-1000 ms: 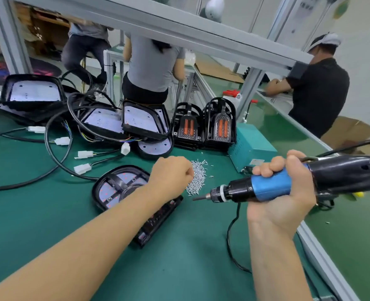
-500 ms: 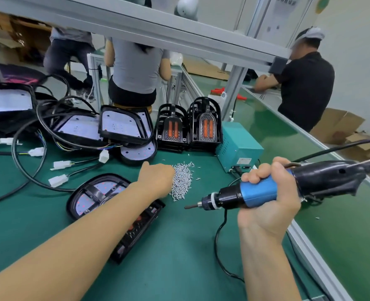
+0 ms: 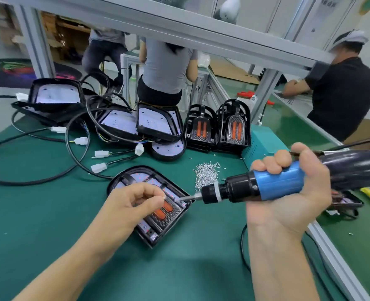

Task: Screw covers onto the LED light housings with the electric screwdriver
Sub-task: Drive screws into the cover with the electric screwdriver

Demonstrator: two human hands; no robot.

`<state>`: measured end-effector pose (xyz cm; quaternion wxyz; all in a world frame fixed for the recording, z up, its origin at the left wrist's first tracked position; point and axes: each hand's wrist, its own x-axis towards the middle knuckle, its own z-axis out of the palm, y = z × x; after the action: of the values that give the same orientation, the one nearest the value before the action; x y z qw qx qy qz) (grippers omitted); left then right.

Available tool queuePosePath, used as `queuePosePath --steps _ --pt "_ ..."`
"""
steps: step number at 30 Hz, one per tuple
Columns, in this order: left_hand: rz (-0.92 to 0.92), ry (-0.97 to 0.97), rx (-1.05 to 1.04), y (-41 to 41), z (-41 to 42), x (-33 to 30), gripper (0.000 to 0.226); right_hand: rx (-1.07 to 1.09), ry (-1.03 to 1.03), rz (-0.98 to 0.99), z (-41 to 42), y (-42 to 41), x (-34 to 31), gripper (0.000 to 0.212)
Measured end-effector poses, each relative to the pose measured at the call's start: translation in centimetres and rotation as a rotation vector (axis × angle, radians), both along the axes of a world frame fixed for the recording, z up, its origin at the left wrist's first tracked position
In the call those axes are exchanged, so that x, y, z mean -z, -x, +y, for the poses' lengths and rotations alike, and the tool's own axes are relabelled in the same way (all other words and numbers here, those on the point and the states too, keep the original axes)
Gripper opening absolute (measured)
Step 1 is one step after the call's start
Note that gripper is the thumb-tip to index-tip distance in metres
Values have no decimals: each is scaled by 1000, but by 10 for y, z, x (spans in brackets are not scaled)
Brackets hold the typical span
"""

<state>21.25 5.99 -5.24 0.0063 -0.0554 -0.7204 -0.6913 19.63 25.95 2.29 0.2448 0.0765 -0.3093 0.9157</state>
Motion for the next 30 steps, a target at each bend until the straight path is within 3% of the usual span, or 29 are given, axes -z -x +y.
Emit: queuePosePath --steps 14,21,25,30 --pt "72 -2 -30 -15 -9 1 14 -55 -70 14 -27 -3 -3 7" --pt "173 402 -157 -16 -29 12 21 -84 -179 -5 -33 -5 13 10" --pt "247 588 -184 -17 -32 25 20 -138 -259 -19 -44 -5 28 28" --pt "244 568 -188 -18 -26 36 20 -135 -382 5 -56 -2 40 16"
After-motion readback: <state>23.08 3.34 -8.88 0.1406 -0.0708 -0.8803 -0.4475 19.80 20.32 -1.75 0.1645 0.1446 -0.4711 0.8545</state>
